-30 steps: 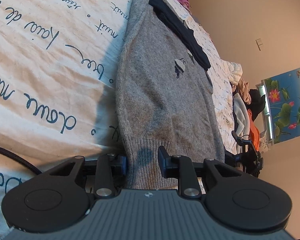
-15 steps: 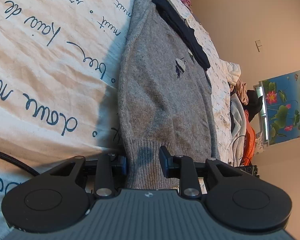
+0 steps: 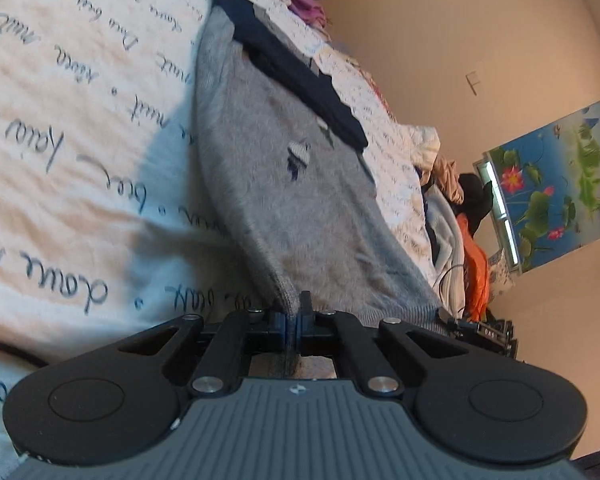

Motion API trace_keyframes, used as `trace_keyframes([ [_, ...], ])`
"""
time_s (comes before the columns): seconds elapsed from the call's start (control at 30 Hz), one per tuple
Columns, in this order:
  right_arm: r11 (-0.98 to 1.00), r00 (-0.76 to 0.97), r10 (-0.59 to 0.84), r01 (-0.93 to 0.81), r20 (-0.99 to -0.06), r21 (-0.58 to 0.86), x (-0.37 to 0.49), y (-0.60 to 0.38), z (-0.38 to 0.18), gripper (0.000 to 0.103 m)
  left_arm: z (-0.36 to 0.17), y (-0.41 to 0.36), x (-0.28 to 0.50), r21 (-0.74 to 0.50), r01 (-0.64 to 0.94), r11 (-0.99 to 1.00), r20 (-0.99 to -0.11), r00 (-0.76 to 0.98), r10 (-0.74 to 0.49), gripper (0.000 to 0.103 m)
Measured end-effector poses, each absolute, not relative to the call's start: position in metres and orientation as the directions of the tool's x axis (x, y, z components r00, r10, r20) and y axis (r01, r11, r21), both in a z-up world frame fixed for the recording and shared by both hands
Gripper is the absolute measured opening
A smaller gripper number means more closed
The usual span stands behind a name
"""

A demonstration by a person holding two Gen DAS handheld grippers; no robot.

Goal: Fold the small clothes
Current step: 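Lift the hem with both grippers and fold it toward the collar, then lay the hem over the collar and open both grippers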

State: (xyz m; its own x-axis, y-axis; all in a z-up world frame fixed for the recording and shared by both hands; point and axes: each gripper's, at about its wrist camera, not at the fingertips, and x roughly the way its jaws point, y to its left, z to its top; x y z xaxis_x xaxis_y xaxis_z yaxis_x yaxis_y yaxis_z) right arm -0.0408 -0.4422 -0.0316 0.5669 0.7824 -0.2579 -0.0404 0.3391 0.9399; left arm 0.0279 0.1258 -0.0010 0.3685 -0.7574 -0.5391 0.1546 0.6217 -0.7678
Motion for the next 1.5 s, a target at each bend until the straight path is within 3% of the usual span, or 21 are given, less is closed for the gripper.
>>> trace_keyframes([
  [0.2,0.358,0.56,0.773,0.003,-0.298,0.934,-0.035,-0.447,-0.038,0.005,-0.002,0.137,0.04,-0.794,0.124,0.596,-0.515,0.385,-0.766,0.002],
  [0.37,0.308,0.611,0.764,-0.061,-0.209,0.949,-0.022,-0.452,-0.021,0.005,0.024,0.138,0.056,-0.82,0.174,0.545,-0.435,0.43,-0.791,0.002],
  [0.57,0.286,0.678,0.727,-0.155,-0.109,0.946,0.052,-0.459,0.005,0.005,0.051,0.135,0.126,-0.887,0.165,0.431,-0.284,0.541,-0.792,0.002],
  [0.73,0.263,0.729,0.677,-0.116,-0.098,0.958,0.143,-0.467,0.001,0.005,0.06,0.117,0.207,-0.897,0.179,0.404,-0.224,0.604,-0.765,0.002],
  [0.97,0.26,0.771,0.599,0.068,-0.216,0.963,0.286,-0.476,-0.038,0.005,0.056,0.099,0.335,-0.843,0.142,0.519,-0.3,0.676,-0.673,0.002],
  [1.17,0.202,0.756,0.568,0.256,-0.326,0.945,0.367,-0.466,-0.1,0.009,0.004,0.098,0.406,-0.852,-0.014,0.523,-0.387,0.688,-0.613,0.002],
  [1.2,0.189,0.753,0.568,0.276,-0.334,0.943,0.373,-0.465,-0.109,0.009,0.0,0.097,0.411,-0.851,-0.015,0.525,-0.39,0.688,-0.613,0.008],
  [1.3,0.179,0.767,0.557,0.265,-0.32,0.947,0.384,-0.466,-0.117,0.021,-0.001,0.089,0.432,-0.812,0.013,0.584,-0.427,0.67,-0.608,0.009],
  [1.33,0.168,0.78,0.548,0.251,-0.302,0.953,0.384,-0.47,-0.115,0.032,0.001,0.087,0.438,-0.792,0.014,0.61,-0.445,0.67,-0.594,0.009],
  [1.37,0.157,0.789,0.54,0.25,-0.295,0.956,0.386,-0.473,-0.114,0.05,0.003,0.087,0.445,-0.786,0.012,0.618,-0.455,0.666,-0.591,0.012],
  [1.43,0.155,0.798,0.531,0.238,-0.284,0.959,0.389,-0.479,-0.11,0.072,0.007,0.087,0.454,-0.783,0.003,0.622,-0.469,0.654,-0.594,0.03],
  [1.5,0.192,0.796,0.532,0.219,-0.289,0.957,0.39,-0.482,-0.1,0.072,0.019,0.089,0.451,-0.775,0.023,0.632,-0.453,0.676,-0.581,0.045],
])
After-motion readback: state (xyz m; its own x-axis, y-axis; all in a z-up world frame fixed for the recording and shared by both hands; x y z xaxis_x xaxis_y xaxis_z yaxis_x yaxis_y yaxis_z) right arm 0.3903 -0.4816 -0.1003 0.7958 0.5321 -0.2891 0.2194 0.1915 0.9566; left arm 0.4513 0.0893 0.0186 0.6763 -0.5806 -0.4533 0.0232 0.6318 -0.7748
